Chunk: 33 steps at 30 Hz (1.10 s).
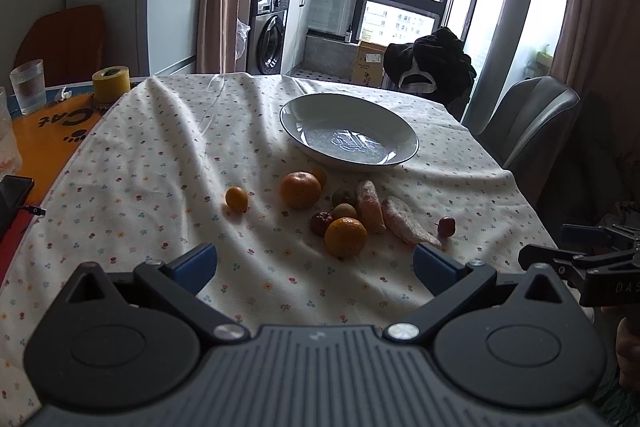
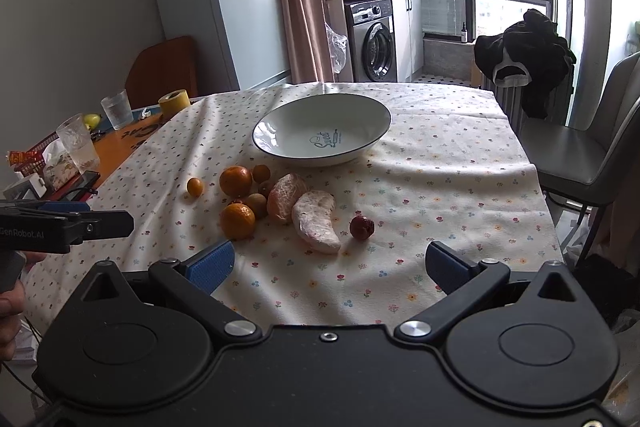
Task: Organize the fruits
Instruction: 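Move the left tool to the large orange while the right tool approaches the small red apple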
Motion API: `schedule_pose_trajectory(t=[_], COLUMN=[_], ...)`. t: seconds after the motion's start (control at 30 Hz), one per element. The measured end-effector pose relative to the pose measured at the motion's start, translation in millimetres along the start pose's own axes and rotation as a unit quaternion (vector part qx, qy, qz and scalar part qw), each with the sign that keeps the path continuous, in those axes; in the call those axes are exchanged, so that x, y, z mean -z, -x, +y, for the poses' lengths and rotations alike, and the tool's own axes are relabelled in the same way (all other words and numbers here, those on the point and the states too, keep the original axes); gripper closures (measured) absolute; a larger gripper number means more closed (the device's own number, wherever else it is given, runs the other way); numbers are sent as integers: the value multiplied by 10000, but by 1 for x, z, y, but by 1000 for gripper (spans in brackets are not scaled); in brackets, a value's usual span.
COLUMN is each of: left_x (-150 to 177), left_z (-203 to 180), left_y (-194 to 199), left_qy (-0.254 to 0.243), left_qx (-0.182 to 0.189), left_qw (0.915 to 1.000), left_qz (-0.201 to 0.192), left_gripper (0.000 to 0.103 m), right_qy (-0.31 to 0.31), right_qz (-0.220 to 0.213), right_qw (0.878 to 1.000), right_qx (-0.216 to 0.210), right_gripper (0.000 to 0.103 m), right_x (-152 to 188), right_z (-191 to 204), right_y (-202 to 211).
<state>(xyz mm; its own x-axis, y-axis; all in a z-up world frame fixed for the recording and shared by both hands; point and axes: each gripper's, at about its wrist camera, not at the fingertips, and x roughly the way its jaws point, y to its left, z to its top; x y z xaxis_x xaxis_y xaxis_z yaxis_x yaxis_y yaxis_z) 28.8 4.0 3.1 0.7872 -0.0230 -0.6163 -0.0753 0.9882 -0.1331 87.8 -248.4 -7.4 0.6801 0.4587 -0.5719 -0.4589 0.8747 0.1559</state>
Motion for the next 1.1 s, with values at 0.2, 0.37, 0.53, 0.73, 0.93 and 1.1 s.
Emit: schedule_pose_trajectory(t=[0.2,0.37,0.53,0.73,0.93,1.1], left_x=[-2,-5,-8,-10,-9,-10], left_z=[-1,-3,-3,-4,-3,-5], left_y=[-18,-31,-47,-64,-87,-103], left_qy=[7,-27,1,11,112,130], left_qx=[85,177,239,368,455,474], left_qw=[9999,9998,9995,9991,9981,9973], left_qz=[109,110,191,212,401,553], left_gripper=[0,0,2,4,16,25], right_qy=[-14,-14,-13,-22,-85,-228], right_qz=[74,156,220,243,310,398], right_qw=[10000,9999,9996,9992,9988,9981], right_qx=[5,-52,-172,-311,-363,-418], right_gripper=[0,0,0,0,0,1], right_x=[0,-2,-5,-9,-11,-12], right_z=[-7,-10,-12,-16,-22,-31], right_y=[-13,-24,-38,-53,-71,-85])
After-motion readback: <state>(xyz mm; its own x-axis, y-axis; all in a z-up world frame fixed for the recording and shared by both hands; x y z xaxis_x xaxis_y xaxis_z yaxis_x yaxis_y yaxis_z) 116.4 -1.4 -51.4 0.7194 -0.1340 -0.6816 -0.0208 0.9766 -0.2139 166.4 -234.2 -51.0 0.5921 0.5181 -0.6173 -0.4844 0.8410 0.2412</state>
